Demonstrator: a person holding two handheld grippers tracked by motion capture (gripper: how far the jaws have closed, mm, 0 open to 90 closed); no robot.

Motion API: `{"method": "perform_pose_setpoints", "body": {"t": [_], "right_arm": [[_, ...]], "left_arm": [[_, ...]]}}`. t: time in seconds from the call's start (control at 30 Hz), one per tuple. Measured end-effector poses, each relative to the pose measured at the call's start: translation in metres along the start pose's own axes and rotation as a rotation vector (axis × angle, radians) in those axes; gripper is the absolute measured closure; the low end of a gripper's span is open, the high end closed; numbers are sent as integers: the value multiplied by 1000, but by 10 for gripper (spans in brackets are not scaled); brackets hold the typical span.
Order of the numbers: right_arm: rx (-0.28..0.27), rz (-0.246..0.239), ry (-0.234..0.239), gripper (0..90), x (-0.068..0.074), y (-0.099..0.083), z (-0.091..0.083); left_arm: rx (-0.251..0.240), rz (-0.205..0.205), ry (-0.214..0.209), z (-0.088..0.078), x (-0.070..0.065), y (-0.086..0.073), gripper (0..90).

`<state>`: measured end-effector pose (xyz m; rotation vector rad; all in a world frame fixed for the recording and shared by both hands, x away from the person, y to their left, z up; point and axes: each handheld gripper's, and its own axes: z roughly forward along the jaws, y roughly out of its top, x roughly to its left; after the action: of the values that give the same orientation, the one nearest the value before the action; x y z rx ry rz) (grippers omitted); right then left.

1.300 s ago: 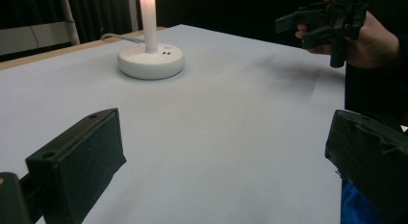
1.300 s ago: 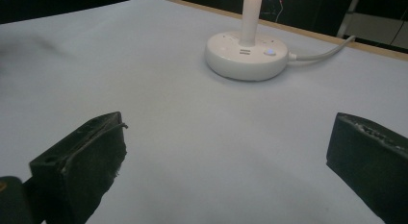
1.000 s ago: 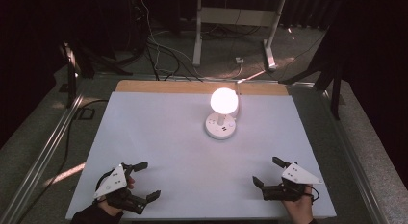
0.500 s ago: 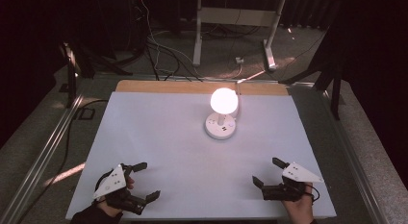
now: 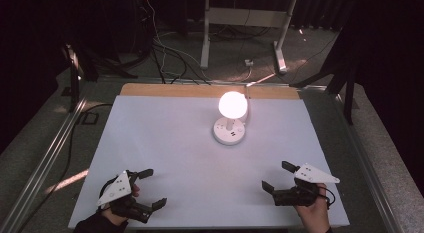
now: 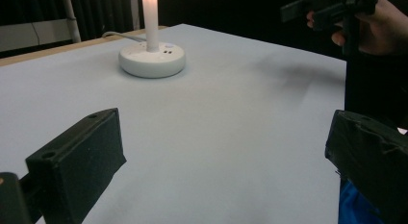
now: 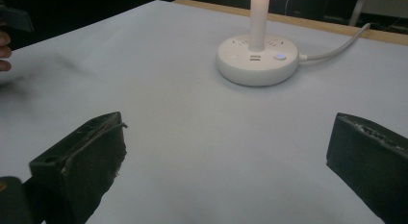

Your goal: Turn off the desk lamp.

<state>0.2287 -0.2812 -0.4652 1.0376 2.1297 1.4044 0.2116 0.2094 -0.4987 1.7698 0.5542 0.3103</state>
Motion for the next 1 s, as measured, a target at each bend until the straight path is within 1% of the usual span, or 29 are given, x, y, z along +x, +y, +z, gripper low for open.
{"method": "perform_pose_setpoints", "body": {"t": [0.03, 0.07, 0.13, 0.23, 0.27, 0.3, 0.43, 0.57, 0.6, 0.63, 0.77, 0.87, 0.97, 1.0], "right_arm": [[0, 0, 0, 0, 0, 0, 0], [-5, 9, 9, 0, -1, 7, 0], [-16, 1, 12, 0, -2, 14, -1], [-26, 11, 16, 0, -4, 23, 0], [-26, 11, 16, 0, -4, 23, 0], [-32, 21, 19, 0, -6, 28, 1], [-40, 17, 14, 0, -8, 35, 4], [-38, -6, -1, 0, -9, 44, 12], [-38, -6, -1, 0, -9, 44, 12], [-38, -8, 4, 0, -9, 47, 17], [-35, -20, 9, 0, -8, 52, 23], [-1, -47, -5, 0, -6, 56, 30], [-7, -51, 6, 0, -5, 59, 39], [-7, -51, 6, 0, -5, 59, 39]], "left_arm": [[-1, -1, -1, 0, 0, 0, 5], [-2, -1, -1, 0, 0, 0, 5], [-2, -1, -2, 0, -1, 0, 6], [-5, -4, -2, -1, -1, 0, 6], [-5, -3, -1, -1, -1, 0, 6], [-4, -4, -2, -1, -1, 0, 6], [-6, -7, -2, 0, -1, 0, 5], [-7, -8, -5, 0, -1, 1, 6], [-7, -10, -4, 0, -1, 0, 6], [-7, -8, -4, 0, -1, 0, 5], [-11, -11, -6, 0, -1, 1, 5], [-9, -9, -6, -1, -1, 0, 5], [-12, -10, -7, -1, -1, 1, 6], [-13, -10, -7, -1, -1, 1, 6]]}}
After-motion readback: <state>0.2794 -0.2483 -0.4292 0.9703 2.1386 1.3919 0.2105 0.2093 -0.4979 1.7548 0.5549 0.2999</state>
